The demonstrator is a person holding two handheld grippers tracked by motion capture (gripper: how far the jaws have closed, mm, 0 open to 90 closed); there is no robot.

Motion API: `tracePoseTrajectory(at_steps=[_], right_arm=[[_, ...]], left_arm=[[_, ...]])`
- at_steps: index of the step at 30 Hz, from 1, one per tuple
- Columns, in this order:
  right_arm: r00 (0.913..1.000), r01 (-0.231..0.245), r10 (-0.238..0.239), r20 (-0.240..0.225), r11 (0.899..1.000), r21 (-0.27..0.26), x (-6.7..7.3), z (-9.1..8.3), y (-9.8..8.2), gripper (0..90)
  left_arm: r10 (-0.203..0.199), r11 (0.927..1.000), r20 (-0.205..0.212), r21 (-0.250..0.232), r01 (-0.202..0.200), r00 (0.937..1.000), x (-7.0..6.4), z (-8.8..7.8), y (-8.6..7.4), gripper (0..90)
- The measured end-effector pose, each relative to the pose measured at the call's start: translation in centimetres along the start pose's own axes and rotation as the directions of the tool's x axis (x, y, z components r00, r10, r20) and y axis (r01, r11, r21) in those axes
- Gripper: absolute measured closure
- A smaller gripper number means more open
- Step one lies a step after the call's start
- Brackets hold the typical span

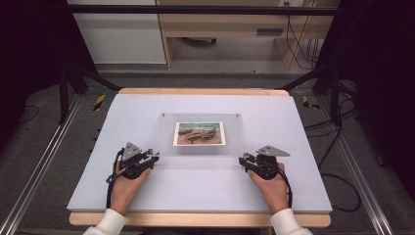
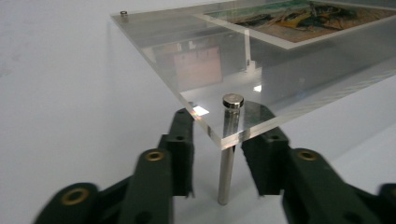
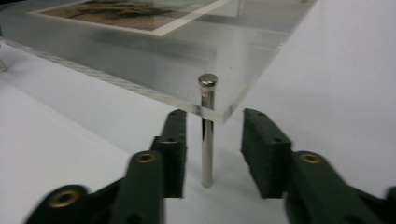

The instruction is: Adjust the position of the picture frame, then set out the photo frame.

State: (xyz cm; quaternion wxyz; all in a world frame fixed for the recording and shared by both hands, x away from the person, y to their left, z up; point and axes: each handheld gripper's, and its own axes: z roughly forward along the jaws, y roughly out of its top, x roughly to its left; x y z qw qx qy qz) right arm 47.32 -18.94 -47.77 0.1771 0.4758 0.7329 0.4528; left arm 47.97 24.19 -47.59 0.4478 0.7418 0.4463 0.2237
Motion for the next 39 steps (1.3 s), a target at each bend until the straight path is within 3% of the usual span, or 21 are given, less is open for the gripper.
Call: tracePoseTrajectory(at_steps=[3, 6, 9, 16, 19, 23, 30, 34, 39], right_arm=[[0.9999, -0.01, 0.01, 0.007, 1.0, 0.002, -0.4, -0.7, -0.1, 42.1], [0.9998, -0.012, 0.013, 0.017, 1.0, -0.011, -0.6, -1.2, -0.1, 32.2], [0.9994, -0.029, 0.03, 0.018, 0.999, -0.021, -0.8, -1.5, 0.0, 23.6], [0.9999, -0.015, 0.015, -0.003, 0.998, -0.058, -0.5, -2.0, 0.7, 15.1], [0.9999, -0.009, 0.008, -0.014, 0.996, -0.084, -0.2, -2.2, 1.1, 13.6], [0.9999, -0.009, 0.008, -0.011, 0.997, -0.082, -0.1, -2.2, 1.3, 12.6], [0.9998, 0.002, 0.0, 0.021, 0.993, -0.119, 0.2, -2.9, 2.3, 11.1], [0.9994, 0.013, -0.01, 0.032, 0.993, -0.116, 0.4, -2.6, 3.1, 11.8], [0.9995, 0.016, -0.014, 0.029, 0.997, -0.072, 0.5, -1.5, 4.4, 15.8]], left_arm=[[0.004, 0.9998, 0.023, 0.02, -0.005, 0.9997, -0.1, -0.3, 0.0, 47.0], [0.021, 0.9984, 0.05, 0.052, -0.024, 0.9985, -0.2, -0.4, -0.1, 36.4], [0.001, 0.9979, 0.083, 0.064, -0.006, 0.9966, -0.1, -0.5, 0.0, 26.5], [-0.036, 0.9988, 0.16, 0.038, 0.03, 0.9865, 0.5, -1.5, 0.8, 12.0], [-0.033, 0.9994, 0.164, 0.003, 0.033, 0.986, 0.7, -1.9, 1.2, 9.6], [-0.05, 0.9982, 0.162, -0.026, 0.055, 0.9856, 1.1, -2.3, 1.6, 7.4], [-0.065, 0.9925, 0.146, -0.093, 0.079, 0.9872, 1.6, -3.3, 2.7, 7.1], [-0.059, 0.9945, 0.13, -0.078, 0.07, 0.9898, 1.6, -3.2, 3.5, 9.4], [-0.065, 0.9966, 0.109, -0.042, 0.07, 0.9919, 1.9, -2.2, 4.8, 14.6]])
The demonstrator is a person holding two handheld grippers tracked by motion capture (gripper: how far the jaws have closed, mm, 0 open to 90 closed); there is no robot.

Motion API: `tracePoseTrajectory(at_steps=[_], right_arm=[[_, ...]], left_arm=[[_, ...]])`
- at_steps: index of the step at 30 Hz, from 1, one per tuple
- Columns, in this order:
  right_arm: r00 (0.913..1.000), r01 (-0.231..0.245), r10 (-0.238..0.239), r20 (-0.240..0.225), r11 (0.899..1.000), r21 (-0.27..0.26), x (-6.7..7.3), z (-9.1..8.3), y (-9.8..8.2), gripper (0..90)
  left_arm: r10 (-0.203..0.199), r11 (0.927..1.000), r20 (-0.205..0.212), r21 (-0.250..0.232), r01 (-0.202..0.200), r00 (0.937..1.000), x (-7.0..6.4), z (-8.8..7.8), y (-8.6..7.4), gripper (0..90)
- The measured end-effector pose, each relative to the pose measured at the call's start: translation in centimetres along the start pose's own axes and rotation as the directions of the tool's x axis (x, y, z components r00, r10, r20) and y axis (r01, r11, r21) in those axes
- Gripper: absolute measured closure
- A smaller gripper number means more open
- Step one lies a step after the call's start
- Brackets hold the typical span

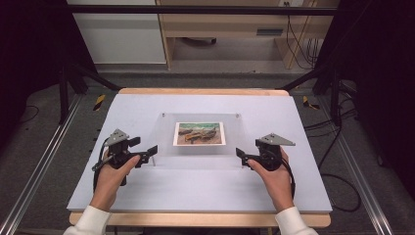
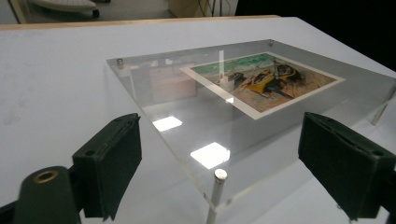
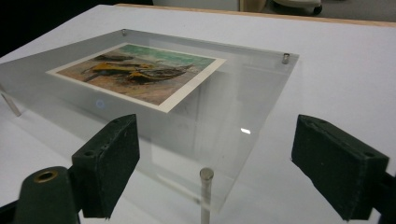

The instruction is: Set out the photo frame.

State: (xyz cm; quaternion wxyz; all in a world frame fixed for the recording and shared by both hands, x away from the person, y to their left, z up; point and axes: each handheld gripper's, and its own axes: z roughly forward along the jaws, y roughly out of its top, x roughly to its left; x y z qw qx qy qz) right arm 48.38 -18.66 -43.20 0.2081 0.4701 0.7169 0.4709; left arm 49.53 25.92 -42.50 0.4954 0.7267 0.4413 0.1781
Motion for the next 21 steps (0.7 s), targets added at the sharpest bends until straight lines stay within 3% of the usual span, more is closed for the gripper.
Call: tracePoseTrajectory(at_steps=[4, 10, 18, 21], right_arm=[[0.9999, -0.011, 0.011, -0.007, 0.999, 0.035, -0.5, 1.0, 0.7, 20.1], [0.9966, -0.059, 0.065, -0.051, 0.991, 0.117, -1.0, 2.6, 0.7, 18.9], [0.9929, -0.08, 0.093, -0.074, 0.984, 0.162, -1.0, 3.5, 0.5, 14.7], [0.9876, -0.103, 0.121, -0.099, 0.979, 0.175, -0.9, 3.7, 0.5, 13.7]], left_arm=[[0.023, 0.9981, -0.003, 0.057, -0.023, 0.9997, 0.0, 1.2, 0.5, 18.8], [-0.003, 0.9933, -0.007, 0.116, 0.004, 1.0, 0.1, 2.6, 0.1, 15.9], [-0.058, 0.9889, -0.018, 0.136, 0.06, 0.9982, 0.3, 3.5, -0.5, 14.2], [-0.105, 0.9855, 0.007, 0.135, 0.103, 0.9945, 0.5, 3.6, -0.8, 13.3]])
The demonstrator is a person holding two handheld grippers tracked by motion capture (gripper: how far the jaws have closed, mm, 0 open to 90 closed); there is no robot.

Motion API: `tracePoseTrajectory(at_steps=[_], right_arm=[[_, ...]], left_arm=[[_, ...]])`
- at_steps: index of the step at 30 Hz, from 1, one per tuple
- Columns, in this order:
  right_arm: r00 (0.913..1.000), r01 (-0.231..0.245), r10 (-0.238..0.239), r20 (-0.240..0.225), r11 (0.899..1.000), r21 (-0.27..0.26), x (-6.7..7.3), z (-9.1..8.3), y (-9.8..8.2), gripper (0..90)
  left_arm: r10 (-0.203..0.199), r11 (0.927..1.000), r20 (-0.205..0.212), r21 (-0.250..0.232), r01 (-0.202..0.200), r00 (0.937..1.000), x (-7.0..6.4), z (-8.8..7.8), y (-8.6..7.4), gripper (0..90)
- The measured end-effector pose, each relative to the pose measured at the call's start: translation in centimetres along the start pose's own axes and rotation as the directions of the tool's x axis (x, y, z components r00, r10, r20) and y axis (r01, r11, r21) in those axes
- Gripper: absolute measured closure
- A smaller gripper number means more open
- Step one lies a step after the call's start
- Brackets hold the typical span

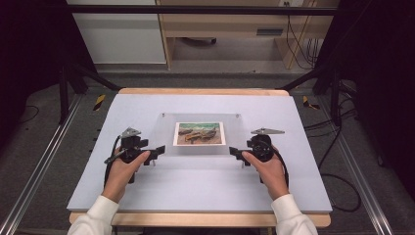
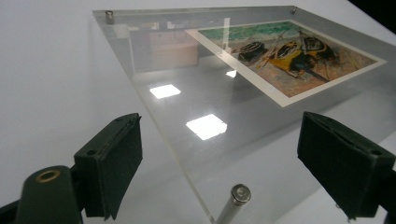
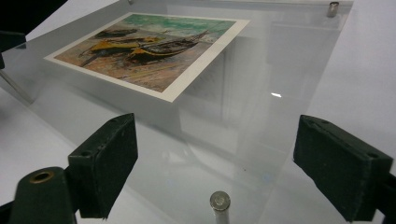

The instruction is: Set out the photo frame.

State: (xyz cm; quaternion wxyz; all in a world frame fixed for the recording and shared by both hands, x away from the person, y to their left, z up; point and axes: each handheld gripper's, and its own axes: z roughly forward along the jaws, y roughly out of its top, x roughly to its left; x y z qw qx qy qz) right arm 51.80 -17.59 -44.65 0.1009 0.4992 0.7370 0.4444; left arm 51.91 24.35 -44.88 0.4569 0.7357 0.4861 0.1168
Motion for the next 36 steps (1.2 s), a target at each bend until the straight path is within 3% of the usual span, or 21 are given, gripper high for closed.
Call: tracePoseTrajectory(at_steps=[6, 12, 19, 31, 33, 36], right_arm=[[0.9997, -0.024, 0.024, -0.01, 1.0, 0.005, -0.3, 0.3, 0.1, 12.8], [0.997, -0.069, 0.07, -0.033, 0.997, 0.017, -0.8, 0.6, 0.1, 12.0], [0.9966, -0.074, 0.075, -0.036, 0.997, 0.02, -0.8, 0.6, 0.1, 12.1], [0.9917, -0.114, 0.115, -0.057, 0.993, 0.031, -1.1, 0.6, -0.1, 12.3], [0.9859, -0.138, 0.141, -0.09, 0.99, 0.038, -1.2, 0.6, -0.2, 13.3], [0.9837, -0.147, 0.149, -0.1, 0.989, 0.031, -1.2, 0.7, -0.4, 13.5]], left_arm=[[-0.061, 0.9982, 0.05, 0.006, 0.06, 0.9969, 0.5, 0.2, -0.3, 12.5], [-0.09, 0.9959, 0.082, 0.019, 0.089, 0.9925, 0.7, 0.7, -0.3, 11.9], [-0.133, 0.9908, 0.133, 0.042, 0.129, 0.9821, 0.7, 1.3, -0.3, 11.3], [-0.136, 0.9904, 0.147, 0.043, 0.131, 0.9797, 0.8, 1.5, -0.3, 11.1], [-0.136, 0.9905, 0.149, 0.043, 0.131, 0.9795, 0.8, 1.5, -0.3, 11.1], [-0.135, 0.9905, 0.149, 0.044, 0.13, 0.9795, 0.9, 1.5, -0.3, 11.2]])
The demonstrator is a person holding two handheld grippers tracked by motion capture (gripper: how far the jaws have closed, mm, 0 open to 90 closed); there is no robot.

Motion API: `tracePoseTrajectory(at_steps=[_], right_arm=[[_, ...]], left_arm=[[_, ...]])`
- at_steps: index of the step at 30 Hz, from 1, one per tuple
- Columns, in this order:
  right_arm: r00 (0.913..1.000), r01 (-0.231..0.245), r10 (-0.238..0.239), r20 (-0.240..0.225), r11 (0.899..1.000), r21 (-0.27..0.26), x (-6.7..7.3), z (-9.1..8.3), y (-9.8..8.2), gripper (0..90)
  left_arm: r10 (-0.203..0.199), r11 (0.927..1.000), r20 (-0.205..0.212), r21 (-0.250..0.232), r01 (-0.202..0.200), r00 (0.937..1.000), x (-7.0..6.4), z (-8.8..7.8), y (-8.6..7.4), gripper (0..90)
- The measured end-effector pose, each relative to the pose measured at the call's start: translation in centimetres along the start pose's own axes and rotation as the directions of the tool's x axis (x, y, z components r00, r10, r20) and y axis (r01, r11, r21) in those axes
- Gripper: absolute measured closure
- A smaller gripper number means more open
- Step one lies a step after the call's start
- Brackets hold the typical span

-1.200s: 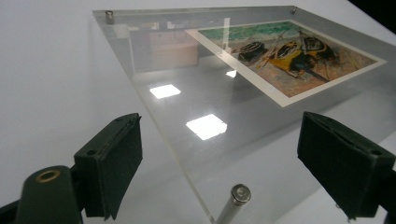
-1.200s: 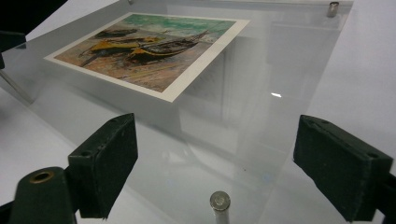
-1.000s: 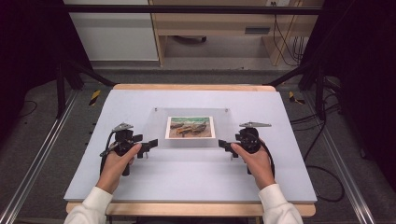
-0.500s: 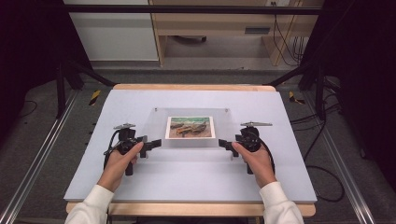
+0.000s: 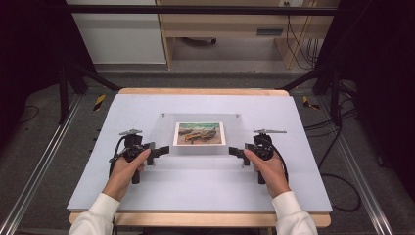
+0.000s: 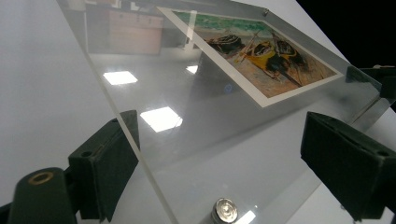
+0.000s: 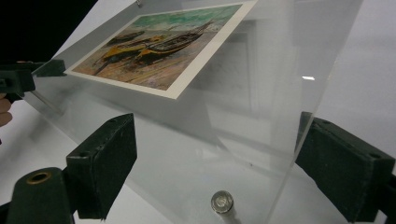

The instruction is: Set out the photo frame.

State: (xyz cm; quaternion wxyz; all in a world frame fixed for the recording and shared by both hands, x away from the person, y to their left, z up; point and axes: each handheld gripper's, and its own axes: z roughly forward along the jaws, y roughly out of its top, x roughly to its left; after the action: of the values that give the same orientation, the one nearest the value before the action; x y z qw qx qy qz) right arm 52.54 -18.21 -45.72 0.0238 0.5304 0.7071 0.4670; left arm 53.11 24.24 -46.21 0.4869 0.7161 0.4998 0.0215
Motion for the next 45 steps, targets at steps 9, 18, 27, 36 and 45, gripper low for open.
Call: tracePoseTrajectory(at_steps=[9, 18, 27, 36, 45], right_arm=[[1.0, 0.0, 0.0, 0.007, 1.0, -0.016, 0.0, -0.1, -0.2, 16.2], [0.9978, 0.06, -0.059, 0.03, 0.998, -0.036, 0.7, -0.8, -0.8, 16.7], [0.9891, 0.13, -0.125, 0.078, 0.989, -0.065, 1.9, -2.0, -1.9, 21.5], [0.9773, 0.188, -0.179, 0.113, 0.98, -0.07, 2.7, -2.7, -2.7, 25.2], [0.9668, 0.23, -0.219, 0.132, 0.97, -0.08, 3.2, -3.3, -3.4, 29.3]], left_arm=[[-0.02, 0.9998, -0.027, -0.001, 0.02, 0.9994, -0.3, -0.2, 0.0, 17.3], [0.007, 0.9996, -0.037, -0.029, -0.008, 0.9993, -0.8, -1.2, -0.6, 23.9], [0.058, 0.9975, -0.043, -0.039, -0.06, 0.9974, -1.6, -2.6, -1.6, 30.7], [0.089, 0.995, -0.073, -0.039, -0.092, 0.9934, -2.4, -3.3, -2.2, 33.0], [0.11, 0.9928, -0.087, -0.039, -0.113, 0.9901, -2.8, -3.8, -2.8, 36.8]])
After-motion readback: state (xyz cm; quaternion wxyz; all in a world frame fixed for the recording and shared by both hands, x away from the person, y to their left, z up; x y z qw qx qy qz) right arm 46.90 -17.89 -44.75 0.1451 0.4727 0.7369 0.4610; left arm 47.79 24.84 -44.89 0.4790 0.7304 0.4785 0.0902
